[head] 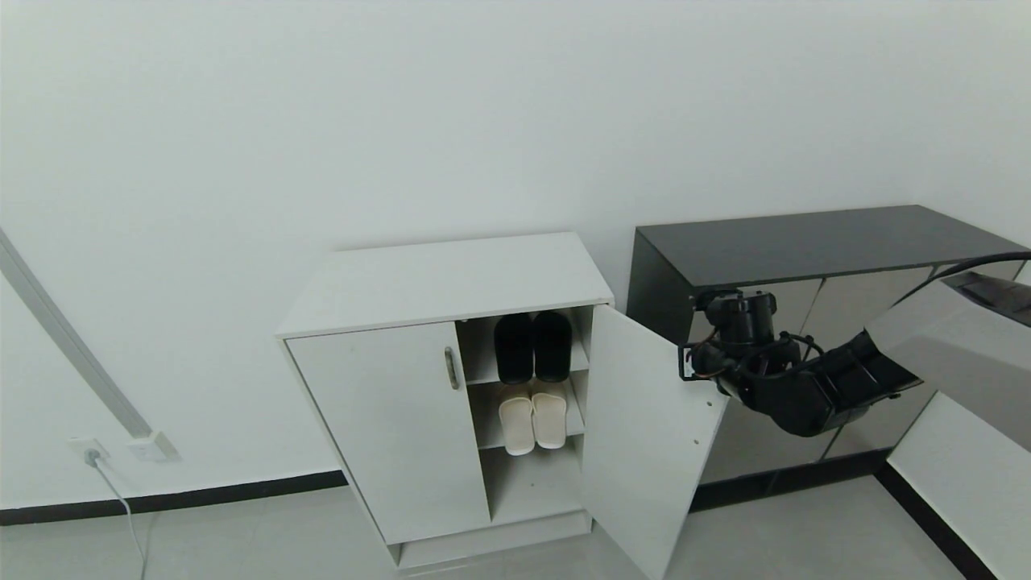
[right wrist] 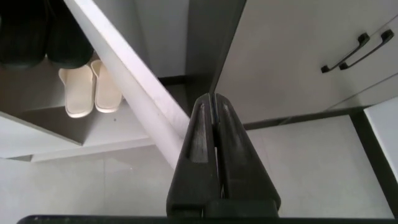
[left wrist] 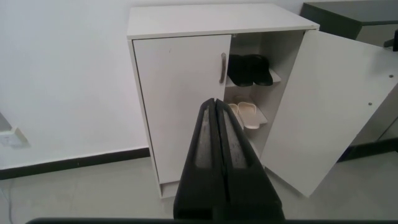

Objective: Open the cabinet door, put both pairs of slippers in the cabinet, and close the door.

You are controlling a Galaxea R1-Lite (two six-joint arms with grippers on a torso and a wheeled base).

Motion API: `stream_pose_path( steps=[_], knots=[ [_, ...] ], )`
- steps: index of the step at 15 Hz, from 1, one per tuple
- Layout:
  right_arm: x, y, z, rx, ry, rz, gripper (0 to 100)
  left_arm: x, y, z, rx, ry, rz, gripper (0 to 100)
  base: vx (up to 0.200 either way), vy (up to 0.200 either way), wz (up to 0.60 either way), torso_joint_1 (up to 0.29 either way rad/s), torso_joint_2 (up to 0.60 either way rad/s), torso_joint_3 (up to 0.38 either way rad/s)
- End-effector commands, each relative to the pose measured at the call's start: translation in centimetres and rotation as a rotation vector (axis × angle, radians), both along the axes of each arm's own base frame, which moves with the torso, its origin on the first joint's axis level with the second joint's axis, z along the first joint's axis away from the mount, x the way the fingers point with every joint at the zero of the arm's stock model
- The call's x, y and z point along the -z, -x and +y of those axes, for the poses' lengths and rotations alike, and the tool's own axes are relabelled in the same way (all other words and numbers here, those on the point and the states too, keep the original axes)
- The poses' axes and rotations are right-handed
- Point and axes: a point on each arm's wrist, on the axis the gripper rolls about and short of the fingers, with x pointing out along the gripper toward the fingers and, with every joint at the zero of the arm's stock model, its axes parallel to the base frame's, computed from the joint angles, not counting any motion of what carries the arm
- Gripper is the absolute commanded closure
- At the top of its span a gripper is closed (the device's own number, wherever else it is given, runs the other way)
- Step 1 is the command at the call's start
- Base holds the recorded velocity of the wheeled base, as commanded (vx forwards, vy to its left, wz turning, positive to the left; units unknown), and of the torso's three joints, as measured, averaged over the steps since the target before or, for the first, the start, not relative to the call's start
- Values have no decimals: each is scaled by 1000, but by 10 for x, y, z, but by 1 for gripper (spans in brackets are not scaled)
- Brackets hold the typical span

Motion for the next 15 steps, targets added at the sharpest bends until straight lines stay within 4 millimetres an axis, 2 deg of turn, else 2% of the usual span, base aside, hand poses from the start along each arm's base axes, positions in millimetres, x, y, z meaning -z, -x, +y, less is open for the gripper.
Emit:
stream_pose_path(
  steps=[1, 6, 12, 13, 15],
  knots=[
    [-2, 5, 3, -10, 2, 6, 100, 0, 0, 0, 0, 0, 0, 100, 0, 0, 0, 0, 0, 0],
    [-13, 28, 21, -72, 8, 15, 100, 0, 0, 0, 0, 0, 0, 100, 0, 0, 0, 0, 0, 0],
    [-18, 84, 77, -255, 13, 32, 100, 0, 0, 0, 2, 2, 0, 100, 0, 0, 0, 0, 0, 0],
    [-21, 83, 77, -252, 11, 21, 100, 0, 0, 0, 0, 2, 0, 100, 0, 0, 0, 0, 0, 0],
    [-24, 63, 61, -193, 13, 3, 100, 0, 0, 0, 0, 2, 0, 100, 0, 0, 0, 0, 0, 0]
  ],
)
